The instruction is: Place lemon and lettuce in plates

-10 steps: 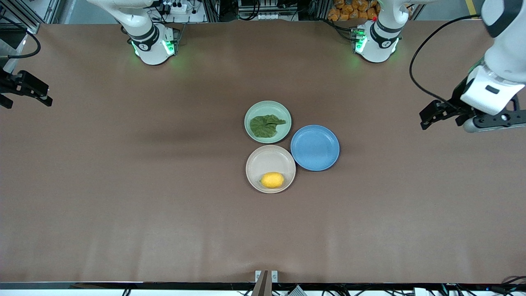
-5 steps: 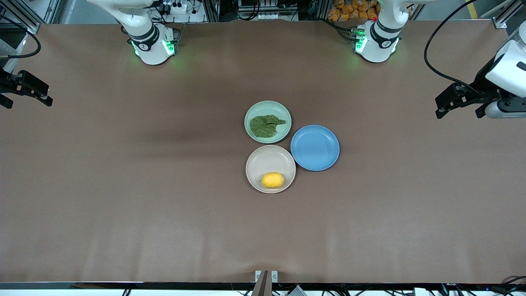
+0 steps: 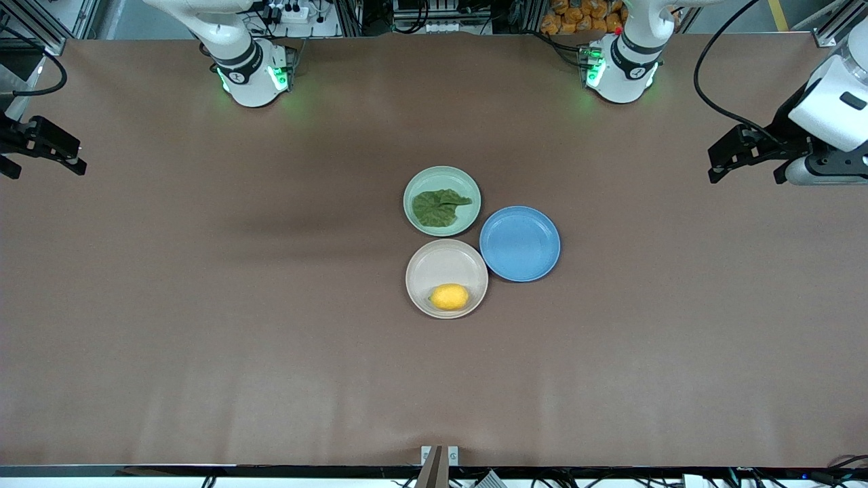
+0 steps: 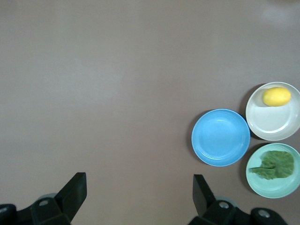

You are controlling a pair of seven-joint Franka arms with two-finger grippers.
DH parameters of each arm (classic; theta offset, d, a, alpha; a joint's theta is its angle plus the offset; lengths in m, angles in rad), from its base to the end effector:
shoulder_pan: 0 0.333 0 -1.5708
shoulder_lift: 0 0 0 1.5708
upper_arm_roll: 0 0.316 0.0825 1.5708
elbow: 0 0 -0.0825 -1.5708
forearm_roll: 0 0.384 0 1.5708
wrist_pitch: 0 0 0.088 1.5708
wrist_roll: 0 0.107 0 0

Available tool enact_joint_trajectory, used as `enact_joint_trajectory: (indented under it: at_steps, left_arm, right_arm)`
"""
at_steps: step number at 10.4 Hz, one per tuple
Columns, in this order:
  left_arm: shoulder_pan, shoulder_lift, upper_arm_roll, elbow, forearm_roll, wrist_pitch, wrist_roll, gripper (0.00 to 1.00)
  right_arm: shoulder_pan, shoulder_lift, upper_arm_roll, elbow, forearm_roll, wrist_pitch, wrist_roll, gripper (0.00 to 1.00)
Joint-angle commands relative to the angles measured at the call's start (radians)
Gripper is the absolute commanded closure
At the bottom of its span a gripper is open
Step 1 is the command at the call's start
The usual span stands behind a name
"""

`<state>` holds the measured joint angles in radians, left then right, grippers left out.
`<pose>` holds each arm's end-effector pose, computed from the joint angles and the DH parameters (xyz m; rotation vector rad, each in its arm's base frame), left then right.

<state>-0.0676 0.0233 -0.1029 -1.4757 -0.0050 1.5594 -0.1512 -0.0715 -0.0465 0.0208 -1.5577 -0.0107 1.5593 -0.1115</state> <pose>0.5531 -0.0950 0.6554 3.1231 -0.0303 0.0915 0.5384 -0.0282 0.6551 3.1238 0.0944 0.0734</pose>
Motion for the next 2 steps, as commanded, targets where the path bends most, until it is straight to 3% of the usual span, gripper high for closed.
enact_joint_trajectory:
  at_steps: [1, 2]
  left_arm:
    - [0.008, -0.003, 0.006, 0.014, -0.032, -0.024, 0.027, 0.00]
    - [0.008, -0.003, 0.006, 0.014, -0.029, -0.024, 0.027, 0.00]
  right_arm:
    - [-0.005, 0.002, -0.004, 0.030, 0.012, -0.013, -0.013, 0.00]
    - [-0.008, 0.004, -0.004, 0.030, 0.014, -0.022, -0.014, 0.00]
